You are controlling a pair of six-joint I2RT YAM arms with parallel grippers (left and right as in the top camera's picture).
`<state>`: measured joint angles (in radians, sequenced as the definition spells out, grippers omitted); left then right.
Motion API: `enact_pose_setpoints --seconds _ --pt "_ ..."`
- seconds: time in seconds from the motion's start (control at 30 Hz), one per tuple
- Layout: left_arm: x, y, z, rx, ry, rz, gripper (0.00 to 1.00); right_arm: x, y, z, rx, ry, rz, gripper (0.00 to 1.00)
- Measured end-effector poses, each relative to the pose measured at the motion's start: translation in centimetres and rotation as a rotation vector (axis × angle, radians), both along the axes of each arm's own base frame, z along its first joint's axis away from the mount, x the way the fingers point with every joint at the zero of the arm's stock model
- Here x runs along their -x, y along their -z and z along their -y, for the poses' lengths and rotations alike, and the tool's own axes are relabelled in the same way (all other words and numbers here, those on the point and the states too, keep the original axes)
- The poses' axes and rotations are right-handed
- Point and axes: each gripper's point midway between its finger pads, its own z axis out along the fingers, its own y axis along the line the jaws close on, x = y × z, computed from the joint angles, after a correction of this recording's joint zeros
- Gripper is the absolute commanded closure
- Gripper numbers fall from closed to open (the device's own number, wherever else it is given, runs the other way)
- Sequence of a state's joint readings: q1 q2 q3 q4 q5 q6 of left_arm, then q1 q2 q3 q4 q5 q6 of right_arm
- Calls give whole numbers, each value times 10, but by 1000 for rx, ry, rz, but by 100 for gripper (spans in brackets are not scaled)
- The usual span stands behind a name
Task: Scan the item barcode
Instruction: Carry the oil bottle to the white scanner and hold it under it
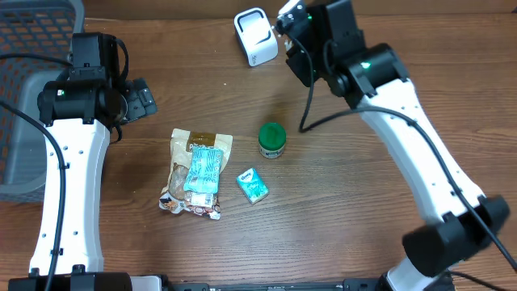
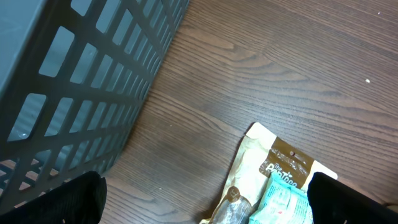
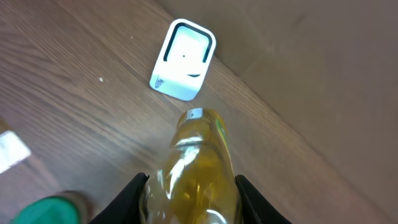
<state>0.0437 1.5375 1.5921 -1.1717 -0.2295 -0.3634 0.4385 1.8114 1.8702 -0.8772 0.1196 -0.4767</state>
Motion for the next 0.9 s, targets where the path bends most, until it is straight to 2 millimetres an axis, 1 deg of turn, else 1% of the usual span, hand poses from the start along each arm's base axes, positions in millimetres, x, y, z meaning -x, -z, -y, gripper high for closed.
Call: enact_pose_setpoints --seconds 0.1,0.23,0.37,0.53,0.63,0.8,0.9 --pt "0 0 0 0 0 0 0 -15 13 -7 40 -43 22 96" --pt "0 0 0 0 0 0 0 -36 19 -18 49 -71 83 96" --pt "0 0 0 0 0 0 0 -56 11 -28 38 -73 174 96" --pt "0 0 0 0 0 0 1 -74 2 -43 24 -60 275 96" --pt "0 0 0 0 0 0 0 -80 -2 -52 24 -48 325 96" --pt "0 0 0 0 0 0 1 -91 3 -68 38 -31 388 96" --pt "0 0 0 0 0 0 1 -102 11 -73 52 8 429 96"
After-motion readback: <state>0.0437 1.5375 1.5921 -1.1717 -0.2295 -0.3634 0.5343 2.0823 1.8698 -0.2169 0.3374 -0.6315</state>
